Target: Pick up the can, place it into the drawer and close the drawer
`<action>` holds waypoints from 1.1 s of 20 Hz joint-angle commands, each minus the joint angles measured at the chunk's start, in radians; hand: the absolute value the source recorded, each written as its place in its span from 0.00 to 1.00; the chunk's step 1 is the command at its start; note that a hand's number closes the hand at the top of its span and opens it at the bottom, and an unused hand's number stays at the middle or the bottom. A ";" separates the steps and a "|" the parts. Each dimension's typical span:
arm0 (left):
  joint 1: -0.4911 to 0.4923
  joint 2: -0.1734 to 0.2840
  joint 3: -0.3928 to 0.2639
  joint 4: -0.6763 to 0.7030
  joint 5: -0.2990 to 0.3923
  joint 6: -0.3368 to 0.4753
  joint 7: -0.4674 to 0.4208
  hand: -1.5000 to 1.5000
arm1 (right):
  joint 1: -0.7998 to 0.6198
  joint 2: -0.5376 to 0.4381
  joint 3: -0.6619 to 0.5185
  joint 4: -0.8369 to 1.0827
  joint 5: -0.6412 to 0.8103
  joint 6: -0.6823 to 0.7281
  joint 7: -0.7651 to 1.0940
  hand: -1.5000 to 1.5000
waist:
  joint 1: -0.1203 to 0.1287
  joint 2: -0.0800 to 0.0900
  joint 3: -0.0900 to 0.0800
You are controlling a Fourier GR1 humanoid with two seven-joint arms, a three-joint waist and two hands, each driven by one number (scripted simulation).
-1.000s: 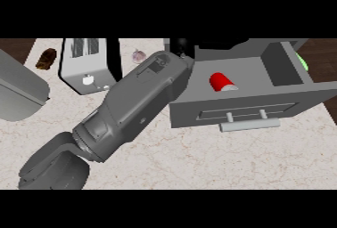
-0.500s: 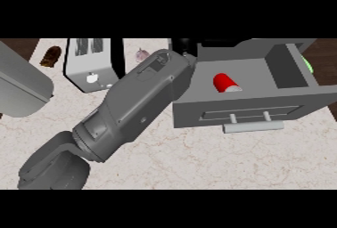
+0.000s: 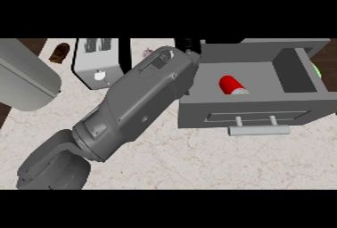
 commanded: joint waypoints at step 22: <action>0.061 0.157 -0.001 -0.161 -0.109 0.041 0.186 0.00 | -0.551 -0.057 0.437 0.915 0.883 -0.378 -0.194 0.00 | 0.065 -0.017 -0.001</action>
